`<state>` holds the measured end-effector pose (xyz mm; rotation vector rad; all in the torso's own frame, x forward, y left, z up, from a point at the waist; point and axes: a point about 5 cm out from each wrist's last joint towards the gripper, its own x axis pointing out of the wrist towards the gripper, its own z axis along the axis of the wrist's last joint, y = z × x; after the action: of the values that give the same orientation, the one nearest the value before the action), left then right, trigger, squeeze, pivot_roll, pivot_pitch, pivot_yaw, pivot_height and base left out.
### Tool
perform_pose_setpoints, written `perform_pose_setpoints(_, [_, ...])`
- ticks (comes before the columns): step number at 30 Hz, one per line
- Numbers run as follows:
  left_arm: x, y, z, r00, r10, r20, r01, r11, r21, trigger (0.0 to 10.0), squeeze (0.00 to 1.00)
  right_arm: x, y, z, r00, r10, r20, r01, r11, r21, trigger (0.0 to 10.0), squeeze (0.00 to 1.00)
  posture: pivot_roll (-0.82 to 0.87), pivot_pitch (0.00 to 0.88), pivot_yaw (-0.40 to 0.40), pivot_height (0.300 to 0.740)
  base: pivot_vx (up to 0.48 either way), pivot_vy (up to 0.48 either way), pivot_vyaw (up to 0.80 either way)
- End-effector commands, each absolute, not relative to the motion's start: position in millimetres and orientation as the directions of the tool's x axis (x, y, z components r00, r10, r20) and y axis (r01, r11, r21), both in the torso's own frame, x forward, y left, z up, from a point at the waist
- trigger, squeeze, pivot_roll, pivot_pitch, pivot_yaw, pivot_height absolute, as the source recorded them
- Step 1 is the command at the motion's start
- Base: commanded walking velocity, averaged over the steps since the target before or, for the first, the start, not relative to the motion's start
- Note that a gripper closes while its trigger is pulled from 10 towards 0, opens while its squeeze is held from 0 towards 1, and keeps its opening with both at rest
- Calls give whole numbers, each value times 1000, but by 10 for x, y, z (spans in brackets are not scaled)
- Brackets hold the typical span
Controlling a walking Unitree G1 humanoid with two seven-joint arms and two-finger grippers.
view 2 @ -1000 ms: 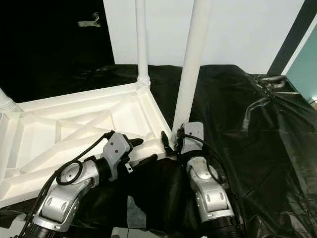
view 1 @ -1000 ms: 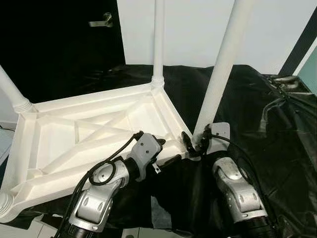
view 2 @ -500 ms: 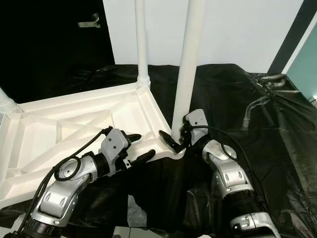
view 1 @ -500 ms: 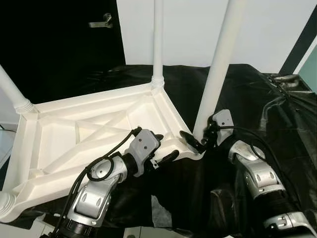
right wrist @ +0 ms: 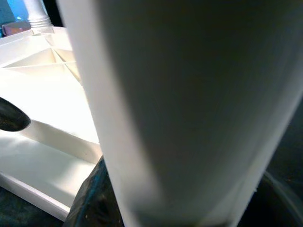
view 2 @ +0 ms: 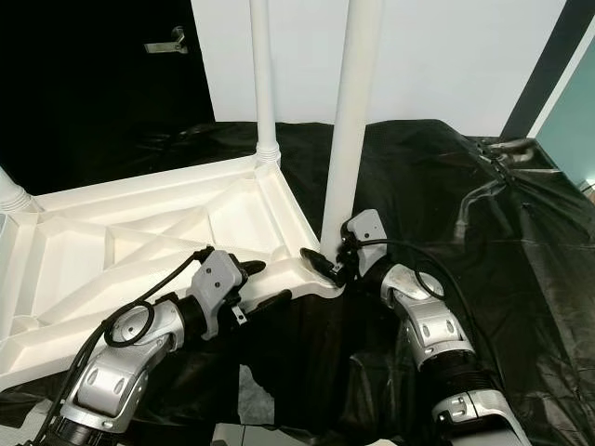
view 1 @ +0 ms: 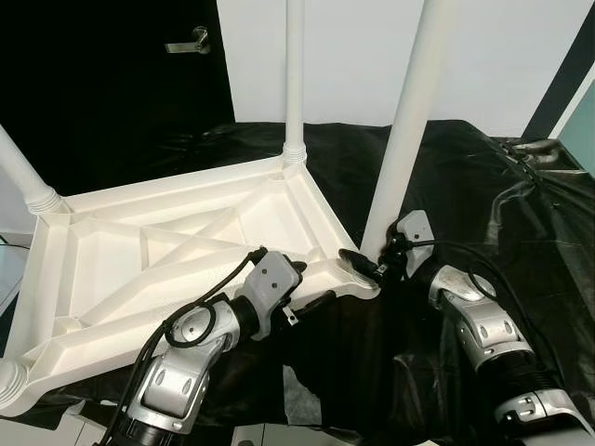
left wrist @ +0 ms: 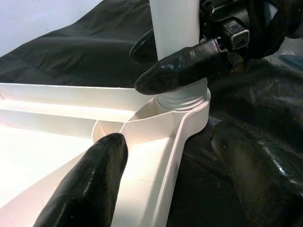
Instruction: Building children table
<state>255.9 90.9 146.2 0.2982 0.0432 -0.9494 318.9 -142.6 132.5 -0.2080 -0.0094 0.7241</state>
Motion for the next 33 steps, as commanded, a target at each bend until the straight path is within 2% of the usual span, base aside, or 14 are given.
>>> perform_pose_setpoints(1, [2557, 903, 1471, 618, -771, -154, 780, 575, 248, 10000, 0, 3172, -1449, 1220, 774, 625, -97, -631, 754, -180, 10000, 0, 97, 0, -11, 740, 0, 0, 0])
perform_pose_setpoints(3, [2556, 904, 1471, 619, -770, -154, 779, 576, 248, 10000, 0, 3176, -1459, 1213, 793, 602, -94, -609, 774, -174, 10000, 0, 97, 0, -11, 740, 0, 0, 0])
perform_pose_setpoints(9, [2540, 911, 1459, 618, -770, -159, 781, 576, 243, 10000, 0, 3160, -1365, 1132, 915, 394, -85, -403, 899, -172, 10000, 0, 91, 0, -3, 740, 0, 0, 0])
perform_pose_setpoints(14, [2545, 906, 1466, 616, -771, -158, 781, 574, 244, 10000, 0, 3151, -1348, 1109, 938, 336, -83, -345, 926, -151, 10000, 0, 90, 0, 0, 740, 0, 0, 0])
perform_pose_setpoints(16, [2553, 912, 1482, 614, -774, -156, 783, 571, 249, 10000, 0, 3114, -1325, 1076, 971, 224, -81, -232, 967, -108, 10000, 0, 88, 0, 2, 740, 0, 0, 0])
perform_pose_setpoints(17, [2553, 912, 1482, 614, -774, -156, 783, 571, 249, 10000, 0, 3114, -1325, 1076, 971, 224, -81, -232, 967, -108, 10000, 0, 88, 0, 2, 740, 0, 0, 0])
perform_pose_setpoints(19, [2553, 920, 1486, 612, -775, -156, 783, 568, 252, 10000, 0, 3087, -1311, 1074, 993, 100, -69, -106, 990, -89, 10000, 0, 90, 0, -2, 740, 0, 0, 0])
perform_pose_setpoints(20, [2553, 920, 1486, 612, -775, -156, 783, 568, 252, 10000, 0, 3087, -1311, 1074, 993, 100, -69, -106, 990, -89, 10000, 0, 90, 0, -2, 740, 0, 0, 0])
perform_pose_setpoints(22, [2548, 917, 1490, 611, -776, -155, 784, 567, 252, 10000, 0, 3058, -1281, 1080, 998, -33, -60, 29, 997, -66, 10000, 0, 91, 0, -3, 740, 0, 0, 0])
perform_pose_setpoints(31, [2527, 886, 1481, 603, -782, -157, 791, 560, 248, 10000, 0, 3064, -1184, 1171, 1000, -1, -28, -1, 999, -47, 10000, 0, 93, 0, -9, 740, 0, 0, 0])
perform_pose_setpoints(33, [2532, 893, 1488, 608, -779, -155, 787, 565, 249, 10000, 0, 3035, -1099, 1196, 999, 43, -14, -43, 998, -41, 10000, 0, 99, 0, -12, 740, 0, 0, 0])
